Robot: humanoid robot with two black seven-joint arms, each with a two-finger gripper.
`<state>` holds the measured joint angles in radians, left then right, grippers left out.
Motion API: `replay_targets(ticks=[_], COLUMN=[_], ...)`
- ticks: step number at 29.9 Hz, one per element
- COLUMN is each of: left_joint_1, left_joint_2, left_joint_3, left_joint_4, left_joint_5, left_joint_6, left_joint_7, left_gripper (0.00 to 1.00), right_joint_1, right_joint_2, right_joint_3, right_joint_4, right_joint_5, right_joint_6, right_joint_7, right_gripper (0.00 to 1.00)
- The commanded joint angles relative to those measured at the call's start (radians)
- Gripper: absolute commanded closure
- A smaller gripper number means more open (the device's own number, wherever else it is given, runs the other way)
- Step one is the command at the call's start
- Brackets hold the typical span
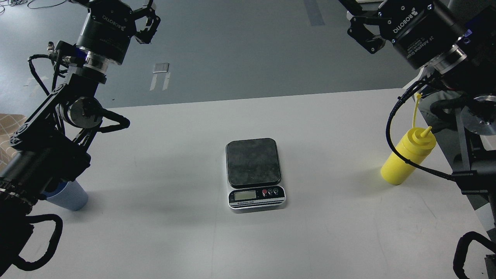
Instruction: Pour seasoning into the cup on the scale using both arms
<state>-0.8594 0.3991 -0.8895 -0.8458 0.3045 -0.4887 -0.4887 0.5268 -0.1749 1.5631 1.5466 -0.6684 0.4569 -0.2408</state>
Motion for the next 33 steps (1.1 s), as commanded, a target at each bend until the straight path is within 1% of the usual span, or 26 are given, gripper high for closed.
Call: replay_targets(ticks=[1,12,18,27,33], left_joint_1=[0.0,0.003,0.003,0.003,0.003], left_joint_2=[0.003,-0.006,-0.013,-0.013,-0.013], left_joint_3=[0.001,0.003,0.053,0.058,0.089], left_joint_4=[0.001,0.001,0.007,0.013,0.017], left_joint_5=[0.005,0.005,0.005,0.007,0.007], left_joint_6=[0.0,0.0,0.0,0.0,0.0], left_joint_7=[0.0,0.0,0.0,0.0,0.0], left_gripper=[0.02,0.02,0.02,0.02,0.02], right_joint_1=[-0.001,0.001,0.004,0.001,0.001], right_joint_2=[-0.005,-0.006,-0.015,-0.012,-0.012], right_joint_3=[0.0,-0.001,-0.001,-0.003,0.003], right_joint_4=[0.0,0.0,-0.01,-0.011,-0.013], right_joint_5=[-0.002,-0.002,-0.008,-0.008,-0.007], right_joint_6=[-0.003,-0.003,-0.003,-0.004,-0.003], right_joint_7=[0.0,0.0,0.0,0.005,0.009], right_gripper=[0.0,0.0,0.0,0.0,0.0])
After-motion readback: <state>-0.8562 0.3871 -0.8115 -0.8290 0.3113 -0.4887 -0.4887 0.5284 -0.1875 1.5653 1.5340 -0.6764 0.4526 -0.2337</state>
